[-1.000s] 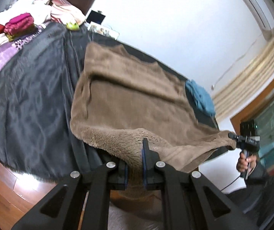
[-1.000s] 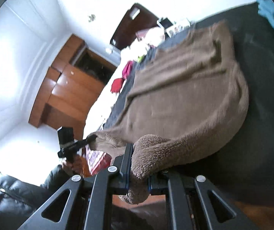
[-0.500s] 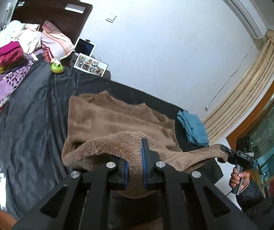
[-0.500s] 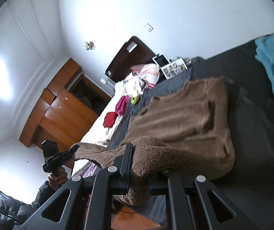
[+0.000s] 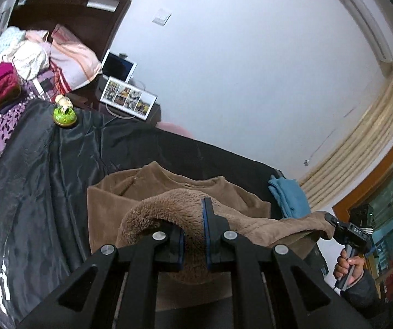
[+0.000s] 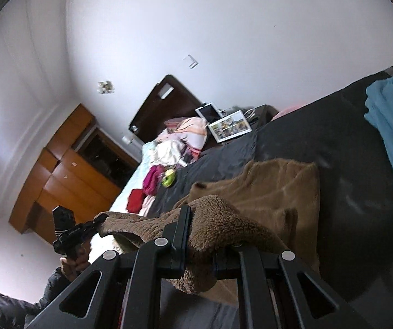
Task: Fold clothes
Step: 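Fold the held hem over the body toward the collar with both grippers, then lay the hem down and open both grippers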
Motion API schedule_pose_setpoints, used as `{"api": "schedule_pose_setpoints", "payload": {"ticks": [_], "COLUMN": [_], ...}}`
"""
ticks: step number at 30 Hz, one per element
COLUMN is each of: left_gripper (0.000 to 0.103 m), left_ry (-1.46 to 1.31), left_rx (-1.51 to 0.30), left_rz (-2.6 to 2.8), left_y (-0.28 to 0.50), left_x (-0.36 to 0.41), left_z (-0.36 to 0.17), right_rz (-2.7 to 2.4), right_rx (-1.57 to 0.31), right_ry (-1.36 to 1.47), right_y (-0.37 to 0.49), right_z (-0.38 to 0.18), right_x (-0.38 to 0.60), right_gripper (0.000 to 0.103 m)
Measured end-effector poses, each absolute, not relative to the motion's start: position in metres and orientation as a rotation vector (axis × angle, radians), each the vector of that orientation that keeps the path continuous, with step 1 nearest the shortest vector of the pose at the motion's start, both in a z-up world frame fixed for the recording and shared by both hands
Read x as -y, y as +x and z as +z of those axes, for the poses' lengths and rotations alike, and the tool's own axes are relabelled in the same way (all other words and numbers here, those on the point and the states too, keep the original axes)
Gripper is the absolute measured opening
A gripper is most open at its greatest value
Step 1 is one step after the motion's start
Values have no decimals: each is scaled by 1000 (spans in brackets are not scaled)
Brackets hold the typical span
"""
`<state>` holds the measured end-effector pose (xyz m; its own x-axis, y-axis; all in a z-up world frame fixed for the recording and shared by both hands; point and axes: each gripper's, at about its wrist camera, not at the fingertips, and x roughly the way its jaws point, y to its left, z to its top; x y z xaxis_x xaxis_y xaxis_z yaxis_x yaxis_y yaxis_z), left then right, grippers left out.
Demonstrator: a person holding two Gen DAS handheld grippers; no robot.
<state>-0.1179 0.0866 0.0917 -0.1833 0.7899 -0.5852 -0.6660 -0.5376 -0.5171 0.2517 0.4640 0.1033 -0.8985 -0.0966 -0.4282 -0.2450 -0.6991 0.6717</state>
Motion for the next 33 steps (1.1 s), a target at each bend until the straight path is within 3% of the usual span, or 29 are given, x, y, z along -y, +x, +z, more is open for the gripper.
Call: {"api": "schedule_pose_setpoints", "payload": {"ticks": [13, 21, 26, 27, 29, 30, 31, 33], "left_gripper": [13, 17, 20, 24, 34, 47, 63, 80], "left_ry": [-1261, -1399, -1541, -1549, -1562, -1564, -1558, -1522], "left_rx": [113, 77, 188, 222, 311, 374, 438, 512], "left_rz": [1860, 1884, 1819, 1802, 1749, 1718, 1697, 1717], "left_y": [-204, -229, -243, -244, -248, -250, -253, -255], "left_x": [-160, -189, -186, -183, -176, -170, -165, -153], "left_z": [11, -35, -59, -60, -60, -58, -56, -45], "right_rz": [2436, 2292, 2262, 2269, 2296, 2306, 2310, 2315], "right_rx": [-1053, -1187, -1287, -1286, -1308, -1327, -1355, -1432], "right_ry": [-861, -922, -925, -925, -897, -866, -832, -774], "right_y": [159, 137, 133, 132, 134, 137, 141, 148], "right_z": [48, 0, -15, -14, -10, -8, -6, -4], "right_x": [-505, -535, -548, -547, -547, -547, -549, -553], "right_gripper": [13, 14, 22, 29, 59, 74, 76, 76]}}
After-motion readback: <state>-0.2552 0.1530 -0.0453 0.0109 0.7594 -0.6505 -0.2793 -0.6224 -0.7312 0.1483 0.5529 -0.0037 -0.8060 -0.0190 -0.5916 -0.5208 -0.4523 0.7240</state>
